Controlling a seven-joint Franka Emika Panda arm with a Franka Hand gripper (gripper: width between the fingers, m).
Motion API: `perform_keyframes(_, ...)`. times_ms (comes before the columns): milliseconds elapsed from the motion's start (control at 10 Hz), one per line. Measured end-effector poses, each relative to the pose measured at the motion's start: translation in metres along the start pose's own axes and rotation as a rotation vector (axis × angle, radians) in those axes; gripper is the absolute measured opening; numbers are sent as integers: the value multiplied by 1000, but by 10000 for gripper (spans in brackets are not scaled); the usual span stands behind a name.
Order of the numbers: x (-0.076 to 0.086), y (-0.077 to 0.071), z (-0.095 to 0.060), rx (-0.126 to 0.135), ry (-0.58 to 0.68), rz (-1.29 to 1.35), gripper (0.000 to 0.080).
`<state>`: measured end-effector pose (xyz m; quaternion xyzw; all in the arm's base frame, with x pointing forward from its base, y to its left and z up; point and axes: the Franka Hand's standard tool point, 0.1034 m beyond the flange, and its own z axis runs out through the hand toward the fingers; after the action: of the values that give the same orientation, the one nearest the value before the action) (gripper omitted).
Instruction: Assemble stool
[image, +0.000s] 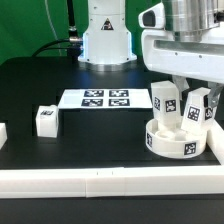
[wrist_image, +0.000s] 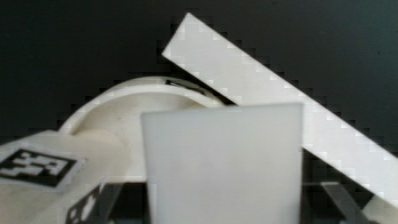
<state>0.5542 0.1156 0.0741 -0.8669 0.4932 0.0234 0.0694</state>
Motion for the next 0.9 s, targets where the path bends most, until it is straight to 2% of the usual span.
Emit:
perform_keyframes(200, -1, 0, 0, 7, -9, 153, 340)
perform_keyframes(500, 3, 0, 0, 59, -38, 457, 340)
perform_keyframes(700, 10, 1, 0, 120, -54, 641, 340)
perform_keyframes(900, 12, 1, 0, 147, -69, 847, 340)
